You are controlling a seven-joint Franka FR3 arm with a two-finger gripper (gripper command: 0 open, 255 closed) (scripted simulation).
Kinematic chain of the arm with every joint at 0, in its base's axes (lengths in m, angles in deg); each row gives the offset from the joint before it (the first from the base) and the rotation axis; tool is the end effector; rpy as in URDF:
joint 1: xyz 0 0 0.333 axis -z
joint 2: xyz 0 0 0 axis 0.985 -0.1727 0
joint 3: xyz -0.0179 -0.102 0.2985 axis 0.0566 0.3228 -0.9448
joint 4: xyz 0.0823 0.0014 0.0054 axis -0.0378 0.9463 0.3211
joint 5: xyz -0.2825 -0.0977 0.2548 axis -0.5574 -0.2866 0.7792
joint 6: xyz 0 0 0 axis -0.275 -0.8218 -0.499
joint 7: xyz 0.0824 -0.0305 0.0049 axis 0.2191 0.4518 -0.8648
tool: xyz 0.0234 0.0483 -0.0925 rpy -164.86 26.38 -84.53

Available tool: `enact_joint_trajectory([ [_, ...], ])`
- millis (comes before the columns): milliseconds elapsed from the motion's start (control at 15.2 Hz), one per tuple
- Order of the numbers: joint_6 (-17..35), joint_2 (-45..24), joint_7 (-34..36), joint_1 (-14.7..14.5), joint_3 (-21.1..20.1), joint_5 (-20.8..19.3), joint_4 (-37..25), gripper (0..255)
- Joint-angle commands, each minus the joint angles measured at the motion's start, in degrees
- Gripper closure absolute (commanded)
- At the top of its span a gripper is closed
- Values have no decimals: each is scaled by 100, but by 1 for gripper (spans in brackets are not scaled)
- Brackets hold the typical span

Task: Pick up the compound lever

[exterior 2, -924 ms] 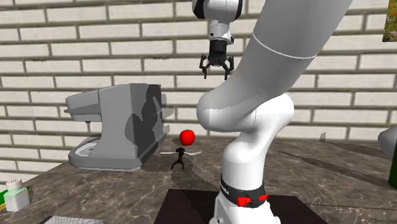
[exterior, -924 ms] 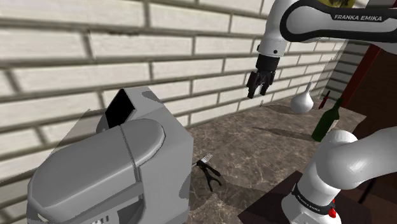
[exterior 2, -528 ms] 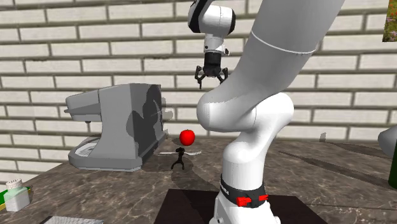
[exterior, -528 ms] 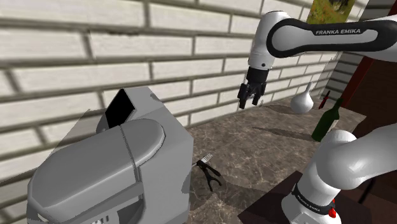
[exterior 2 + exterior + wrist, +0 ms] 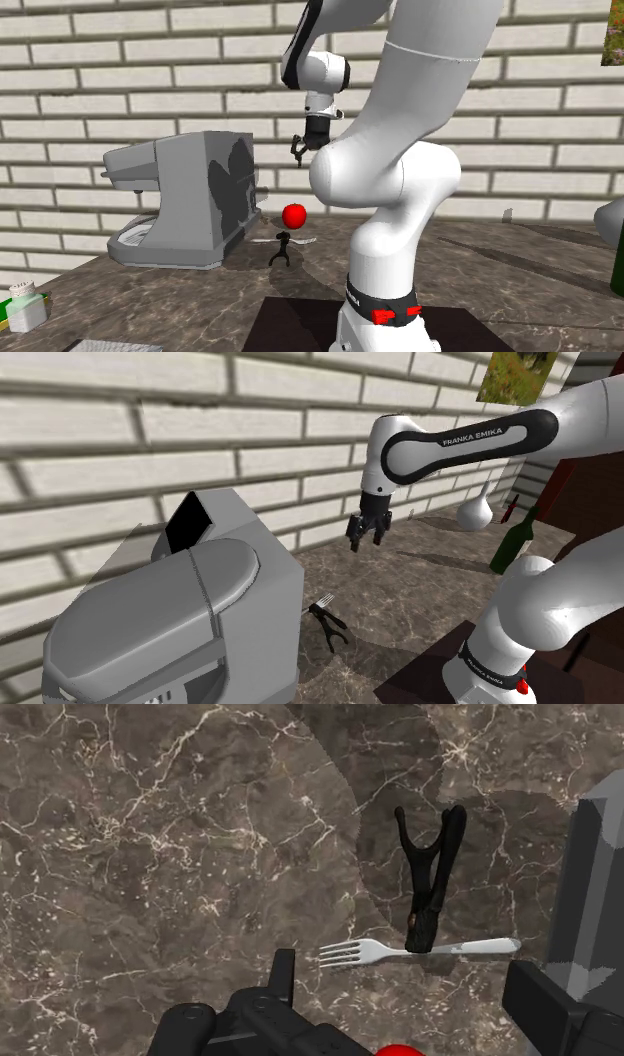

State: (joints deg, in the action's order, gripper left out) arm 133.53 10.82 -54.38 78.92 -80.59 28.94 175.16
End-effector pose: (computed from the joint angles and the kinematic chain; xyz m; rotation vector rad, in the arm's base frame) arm 0.3782 0.0304 0.4518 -3.0331 0.3716 0.1079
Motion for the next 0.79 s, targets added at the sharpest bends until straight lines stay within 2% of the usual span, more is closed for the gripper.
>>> enact_joint_trajectory([
  [0,350,-262,132,-61,-101,112,139,0],
  [726,2157,-2474,645,-364,-528,634,43,0],
])
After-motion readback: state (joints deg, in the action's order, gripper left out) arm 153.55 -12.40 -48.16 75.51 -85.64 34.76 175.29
